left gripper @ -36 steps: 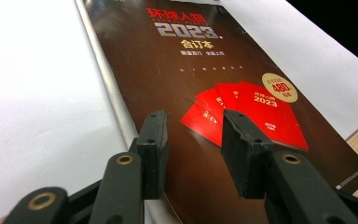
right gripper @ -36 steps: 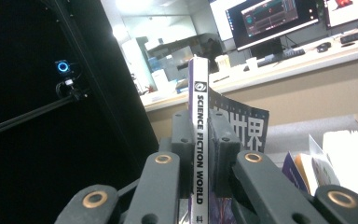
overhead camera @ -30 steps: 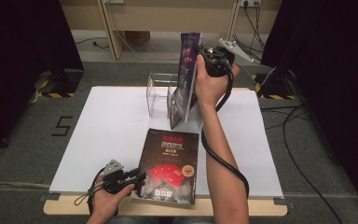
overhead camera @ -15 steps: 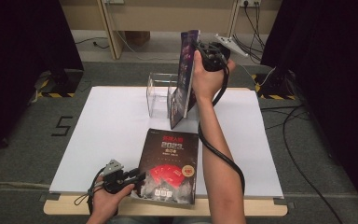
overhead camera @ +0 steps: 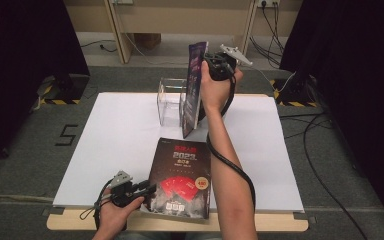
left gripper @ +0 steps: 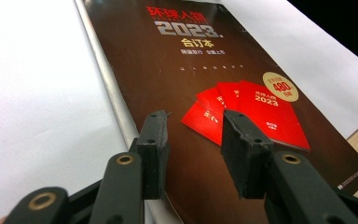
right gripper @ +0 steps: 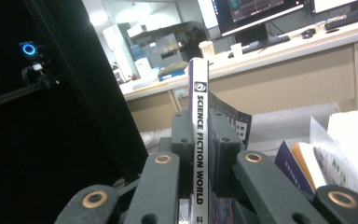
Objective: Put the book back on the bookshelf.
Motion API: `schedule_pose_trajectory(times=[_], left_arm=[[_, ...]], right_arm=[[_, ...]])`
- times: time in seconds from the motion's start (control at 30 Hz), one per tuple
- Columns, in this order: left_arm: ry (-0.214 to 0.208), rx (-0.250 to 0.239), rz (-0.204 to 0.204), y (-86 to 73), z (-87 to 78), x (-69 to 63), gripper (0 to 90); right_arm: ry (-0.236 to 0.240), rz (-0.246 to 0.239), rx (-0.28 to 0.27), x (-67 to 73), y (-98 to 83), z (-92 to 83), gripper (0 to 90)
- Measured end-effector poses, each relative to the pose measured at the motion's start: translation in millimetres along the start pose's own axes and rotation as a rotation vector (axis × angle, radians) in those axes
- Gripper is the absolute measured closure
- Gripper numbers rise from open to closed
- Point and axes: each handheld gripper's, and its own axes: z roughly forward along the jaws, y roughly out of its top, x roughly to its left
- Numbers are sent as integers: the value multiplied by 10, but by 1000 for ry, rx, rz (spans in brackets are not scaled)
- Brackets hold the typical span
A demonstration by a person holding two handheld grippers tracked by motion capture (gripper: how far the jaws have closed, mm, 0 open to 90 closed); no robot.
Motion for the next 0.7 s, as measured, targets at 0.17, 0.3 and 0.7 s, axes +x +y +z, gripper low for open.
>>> schedule_pose_trajectory(times=[0.17,0.3,0.7], left_arm=[[1,4,1,-7,2,6,606],[2,5,2,-9,6,3,606],[3,8,2,-19,10,-1,606]], right_arm=[[-22,-13,25,-54,-158,74,830],[-30,-26,34,-73,-250,90,829],[-14,-77,100,-54,-294,-81,800]])
